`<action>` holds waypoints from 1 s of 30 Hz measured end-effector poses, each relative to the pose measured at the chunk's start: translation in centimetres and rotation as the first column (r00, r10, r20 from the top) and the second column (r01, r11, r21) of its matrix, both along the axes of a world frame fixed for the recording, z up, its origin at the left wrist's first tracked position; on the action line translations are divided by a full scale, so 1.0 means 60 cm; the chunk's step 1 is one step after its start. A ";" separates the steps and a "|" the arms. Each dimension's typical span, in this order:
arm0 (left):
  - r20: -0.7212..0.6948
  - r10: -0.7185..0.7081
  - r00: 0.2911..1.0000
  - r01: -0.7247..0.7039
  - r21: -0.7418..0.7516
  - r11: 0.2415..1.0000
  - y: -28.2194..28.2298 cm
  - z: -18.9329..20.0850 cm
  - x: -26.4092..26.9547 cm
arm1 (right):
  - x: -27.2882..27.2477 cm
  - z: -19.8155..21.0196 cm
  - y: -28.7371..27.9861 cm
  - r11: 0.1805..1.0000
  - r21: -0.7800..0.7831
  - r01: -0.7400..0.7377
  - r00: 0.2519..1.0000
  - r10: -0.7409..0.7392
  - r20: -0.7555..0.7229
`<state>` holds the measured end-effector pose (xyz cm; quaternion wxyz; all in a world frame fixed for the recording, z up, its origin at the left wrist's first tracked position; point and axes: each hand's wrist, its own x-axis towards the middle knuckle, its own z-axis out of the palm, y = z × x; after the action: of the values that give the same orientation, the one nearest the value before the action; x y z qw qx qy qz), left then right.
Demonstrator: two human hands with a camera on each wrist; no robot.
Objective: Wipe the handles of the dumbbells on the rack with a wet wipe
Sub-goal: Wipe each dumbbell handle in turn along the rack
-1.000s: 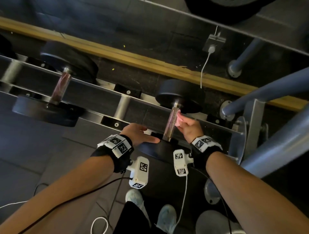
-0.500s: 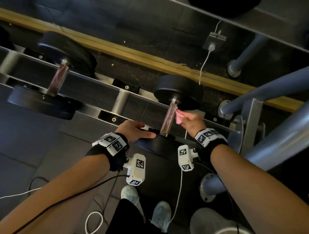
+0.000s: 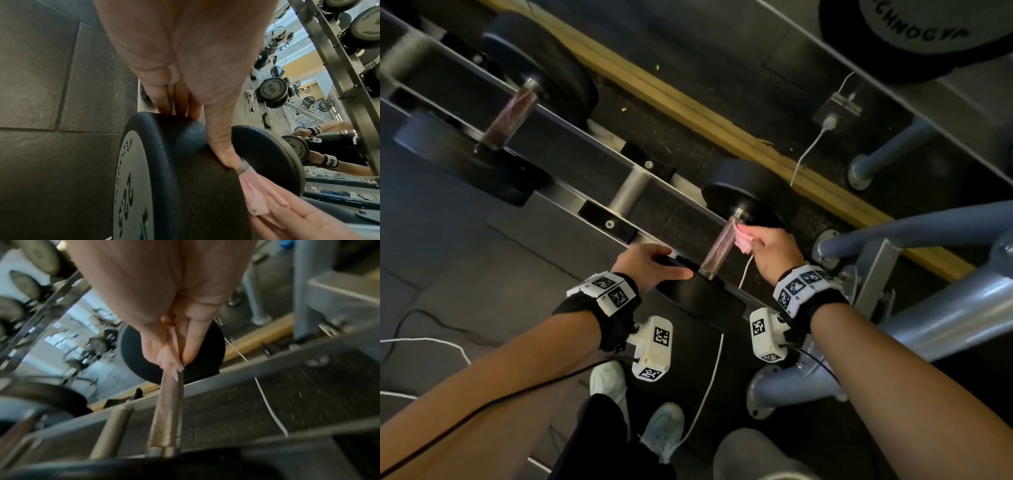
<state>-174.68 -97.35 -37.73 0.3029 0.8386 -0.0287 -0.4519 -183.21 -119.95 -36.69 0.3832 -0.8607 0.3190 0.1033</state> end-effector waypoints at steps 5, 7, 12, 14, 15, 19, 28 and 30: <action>-0.030 -0.012 0.999 0.013 0.012 1.000 -0.005 -0.003 0.009 | 0.035 0.003 -0.010 0.953 -0.161 -0.257 0.966 0.258 -0.012; -0.032 -0.003 0.999 0.003 0.004 1.000 -0.006 -0.005 0.011 | 0.047 0.003 -0.018 0.856 -0.290 -0.428 0.885 0.462 0.058; -0.045 0.019 0.999 -0.019 0.000 1.000 -0.004 -0.005 0.014 | 0.060 -0.028 -0.030 0.569 -0.332 -0.752 0.652 0.714 -0.255; -0.054 0.023 0.998 -0.024 -0.001 1.000 -0.004 -0.002 0.012 | 0.050 -0.039 -0.030 0.457 -0.366 -0.810 0.577 0.729 -0.367; -0.055 0.022 0.998 -0.022 -0.002 1.000 -0.004 0.000 0.012 | 0.042 -0.042 -0.033 0.459 -0.420 -0.783 0.604 0.726 -0.331; -0.056 0.028 0.998 -0.028 -0.003 1.000 -0.004 0.005 0.010 | 0.021 -0.048 -0.032 0.728 -0.393 -0.561 0.807 0.587 -0.065; -0.057 0.039 0.998 -0.040 -0.014 0.999 -0.002 0.004 0.008 | 0.026 -0.063 -0.021 0.738 -0.161 -0.655 0.754 0.653 -0.073; -0.058 0.039 0.998 -0.040 -0.019 0.999 -0.003 0.005 0.008 | 0.039 -0.061 -0.038 0.736 -0.256 -0.626 0.773 0.629 -0.082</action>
<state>-174.21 -97.52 -37.44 0.3212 0.8224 -0.0078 -0.4696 -180.88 -122.20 -40.37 0.2072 -0.9618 0.0195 0.1780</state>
